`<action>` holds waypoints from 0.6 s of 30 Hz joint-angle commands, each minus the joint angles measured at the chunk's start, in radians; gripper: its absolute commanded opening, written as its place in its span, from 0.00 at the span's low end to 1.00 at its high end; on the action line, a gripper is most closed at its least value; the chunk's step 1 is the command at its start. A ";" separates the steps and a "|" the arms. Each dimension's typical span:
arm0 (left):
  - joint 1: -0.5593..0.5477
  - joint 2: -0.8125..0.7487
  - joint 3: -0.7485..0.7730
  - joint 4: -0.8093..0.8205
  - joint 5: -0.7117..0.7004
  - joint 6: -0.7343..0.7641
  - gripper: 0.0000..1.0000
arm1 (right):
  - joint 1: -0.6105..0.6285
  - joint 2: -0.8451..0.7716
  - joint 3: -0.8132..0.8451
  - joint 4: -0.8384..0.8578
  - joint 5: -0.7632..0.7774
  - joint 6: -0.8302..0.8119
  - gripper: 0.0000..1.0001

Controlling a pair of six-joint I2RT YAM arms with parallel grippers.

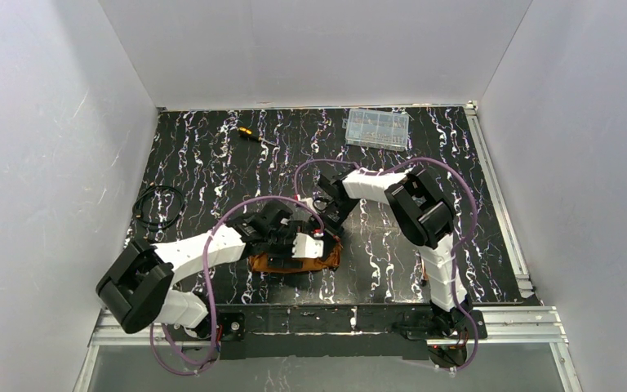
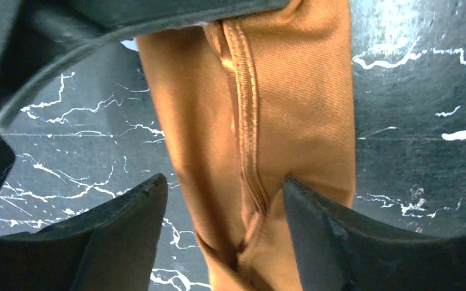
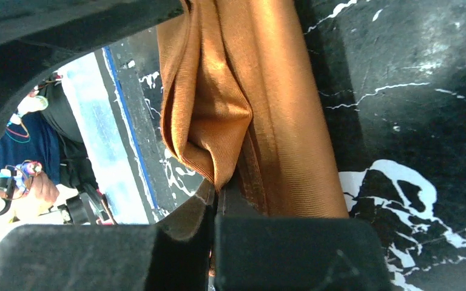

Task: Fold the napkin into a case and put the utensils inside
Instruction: Grasp the top corner of the smaller rectangle folded napkin from the folded napkin.

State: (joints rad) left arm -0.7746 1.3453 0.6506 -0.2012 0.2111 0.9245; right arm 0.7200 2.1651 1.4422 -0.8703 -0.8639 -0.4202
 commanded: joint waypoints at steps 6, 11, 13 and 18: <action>0.014 0.085 0.024 -0.087 0.043 0.020 0.47 | -0.014 -0.120 -0.047 0.089 -0.095 0.047 0.01; 0.018 0.089 0.028 -0.130 0.085 0.057 0.40 | -0.020 -0.135 -0.063 0.137 -0.096 0.088 0.01; 0.021 0.087 0.031 -0.148 0.103 0.067 0.37 | -0.028 -0.119 -0.039 0.128 -0.090 0.090 0.01; 0.024 0.080 0.029 -0.183 0.126 0.091 0.34 | -0.051 -0.069 0.030 0.083 -0.039 0.085 0.01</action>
State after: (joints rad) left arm -0.7589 1.4078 0.6895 -0.2581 0.2996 0.9874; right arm 0.6922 2.0739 1.3964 -0.7677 -0.9184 -0.3431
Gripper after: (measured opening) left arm 0.344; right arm 0.043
